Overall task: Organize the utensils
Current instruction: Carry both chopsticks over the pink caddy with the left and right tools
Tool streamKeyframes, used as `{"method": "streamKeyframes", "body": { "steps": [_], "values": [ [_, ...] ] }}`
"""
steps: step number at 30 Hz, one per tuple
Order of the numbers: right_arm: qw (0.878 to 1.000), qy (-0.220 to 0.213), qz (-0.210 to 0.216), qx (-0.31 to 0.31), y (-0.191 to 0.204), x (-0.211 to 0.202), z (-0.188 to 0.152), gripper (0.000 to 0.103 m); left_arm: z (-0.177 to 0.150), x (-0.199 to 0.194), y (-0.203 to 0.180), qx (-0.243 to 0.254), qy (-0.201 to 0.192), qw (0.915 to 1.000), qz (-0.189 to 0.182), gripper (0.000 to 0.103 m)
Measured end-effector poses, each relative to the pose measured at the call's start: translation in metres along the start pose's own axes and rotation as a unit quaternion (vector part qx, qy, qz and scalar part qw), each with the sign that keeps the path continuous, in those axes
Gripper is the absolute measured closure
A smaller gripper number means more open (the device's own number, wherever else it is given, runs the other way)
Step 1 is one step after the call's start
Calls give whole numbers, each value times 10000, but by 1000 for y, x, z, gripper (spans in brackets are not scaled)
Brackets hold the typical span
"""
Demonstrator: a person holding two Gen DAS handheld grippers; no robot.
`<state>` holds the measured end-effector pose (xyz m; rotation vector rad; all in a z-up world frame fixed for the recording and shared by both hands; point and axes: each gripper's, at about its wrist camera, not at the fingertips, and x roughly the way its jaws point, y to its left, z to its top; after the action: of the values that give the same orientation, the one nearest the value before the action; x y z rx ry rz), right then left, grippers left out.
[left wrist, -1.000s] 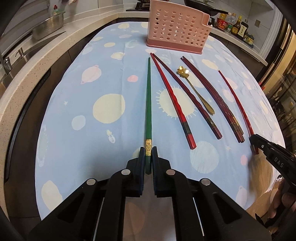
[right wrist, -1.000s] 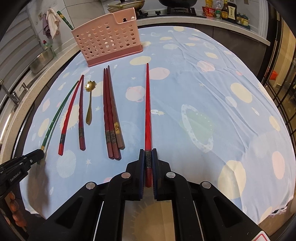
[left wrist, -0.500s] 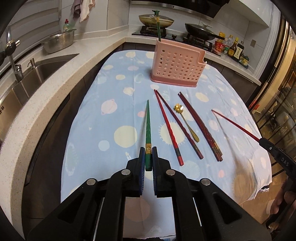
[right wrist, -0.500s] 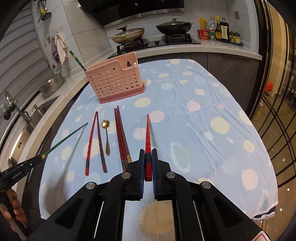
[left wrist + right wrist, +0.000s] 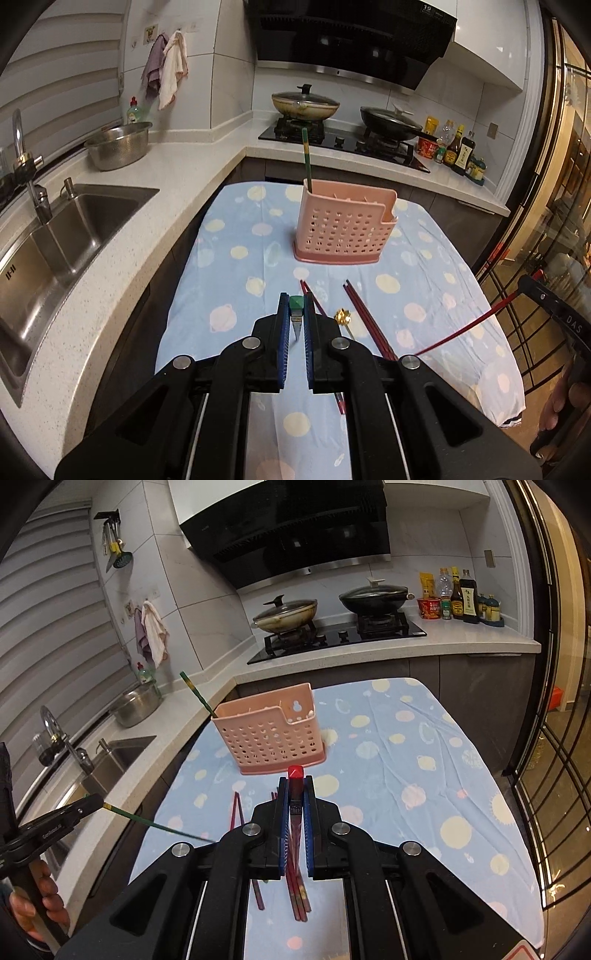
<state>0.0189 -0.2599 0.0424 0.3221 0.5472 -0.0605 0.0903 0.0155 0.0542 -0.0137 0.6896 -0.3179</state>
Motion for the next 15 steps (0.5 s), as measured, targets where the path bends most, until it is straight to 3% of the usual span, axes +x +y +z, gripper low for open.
{"method": "streamKeyframes", "body": {
  "steps": [15],
  "values": [
    [9972,-693,273,104,8,26,82,96,99,13,-18,83,-730,9972,-132,96]
  ]
}}
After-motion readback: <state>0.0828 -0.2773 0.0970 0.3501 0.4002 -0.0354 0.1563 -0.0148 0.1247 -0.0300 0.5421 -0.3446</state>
